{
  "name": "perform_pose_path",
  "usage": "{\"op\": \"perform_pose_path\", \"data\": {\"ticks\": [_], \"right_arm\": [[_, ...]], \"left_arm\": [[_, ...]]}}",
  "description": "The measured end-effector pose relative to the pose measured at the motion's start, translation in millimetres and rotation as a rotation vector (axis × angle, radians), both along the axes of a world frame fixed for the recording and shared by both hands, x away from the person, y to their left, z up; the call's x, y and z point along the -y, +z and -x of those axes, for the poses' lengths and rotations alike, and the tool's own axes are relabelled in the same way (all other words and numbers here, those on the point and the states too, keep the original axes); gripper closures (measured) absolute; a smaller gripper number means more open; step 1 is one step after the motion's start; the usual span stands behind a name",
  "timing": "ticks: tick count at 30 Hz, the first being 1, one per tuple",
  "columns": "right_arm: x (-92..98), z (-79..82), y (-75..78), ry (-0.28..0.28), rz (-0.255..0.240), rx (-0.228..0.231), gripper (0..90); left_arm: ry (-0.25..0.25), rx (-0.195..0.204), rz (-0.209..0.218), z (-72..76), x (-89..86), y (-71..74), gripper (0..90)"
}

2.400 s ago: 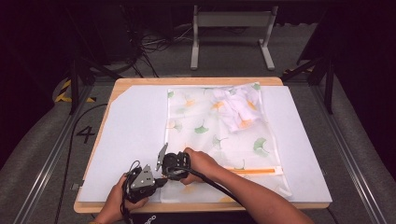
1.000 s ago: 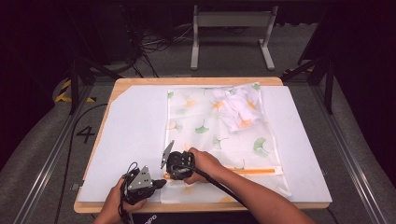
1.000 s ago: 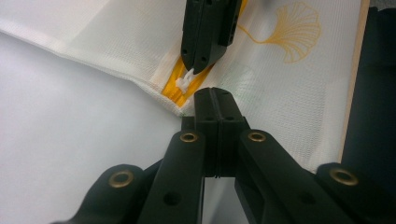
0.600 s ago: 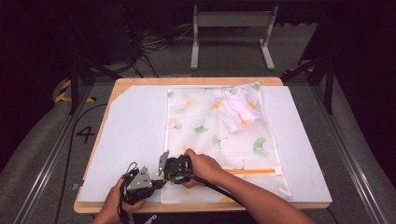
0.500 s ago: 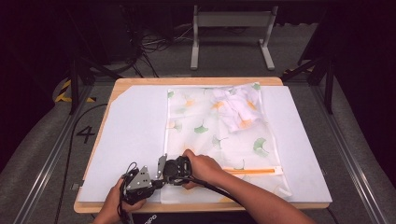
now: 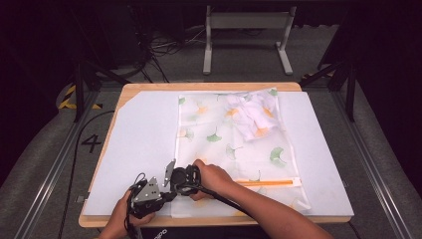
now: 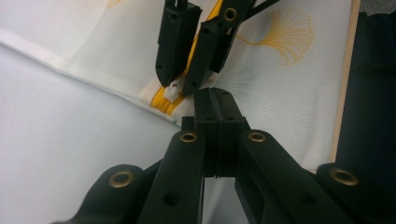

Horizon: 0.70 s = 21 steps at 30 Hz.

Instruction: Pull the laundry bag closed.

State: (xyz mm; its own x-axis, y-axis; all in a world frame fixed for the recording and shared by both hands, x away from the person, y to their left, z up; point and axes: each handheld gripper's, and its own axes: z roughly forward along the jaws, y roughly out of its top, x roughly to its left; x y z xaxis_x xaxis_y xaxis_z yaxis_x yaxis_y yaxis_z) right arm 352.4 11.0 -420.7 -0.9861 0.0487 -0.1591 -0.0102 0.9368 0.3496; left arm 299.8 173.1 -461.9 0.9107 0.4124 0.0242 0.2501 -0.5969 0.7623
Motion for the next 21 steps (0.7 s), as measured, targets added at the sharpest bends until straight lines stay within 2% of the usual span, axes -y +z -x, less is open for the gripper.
{"op": "perform_pose_path", "data": {"ticks": [3,7,13,21], "right_arm": [[-4.0,2.1,0.7,0.026,0.031,0.025,83.8],[-4.4,1.7,1.6,0.029,0.047,0.024,84.2],[0.6,-2.8,1.9,0.016,0.027,-0.015,84.4],[4.7,-2.6,2.2,0.014,0.023,-0.018,84.5]], "left_arm": [[0.002,-0.001,0.005,0.6,0.3,-0.4,90.0],[0.002,0.001,0.001,0.3,0.1,-0.1,90.0],[0.002,-0.007,0.002,-0.2,0.2,0.0,90.0],[0.008,-0.020,0.005,-1.4,-0.1,0.1,90.0]]}}
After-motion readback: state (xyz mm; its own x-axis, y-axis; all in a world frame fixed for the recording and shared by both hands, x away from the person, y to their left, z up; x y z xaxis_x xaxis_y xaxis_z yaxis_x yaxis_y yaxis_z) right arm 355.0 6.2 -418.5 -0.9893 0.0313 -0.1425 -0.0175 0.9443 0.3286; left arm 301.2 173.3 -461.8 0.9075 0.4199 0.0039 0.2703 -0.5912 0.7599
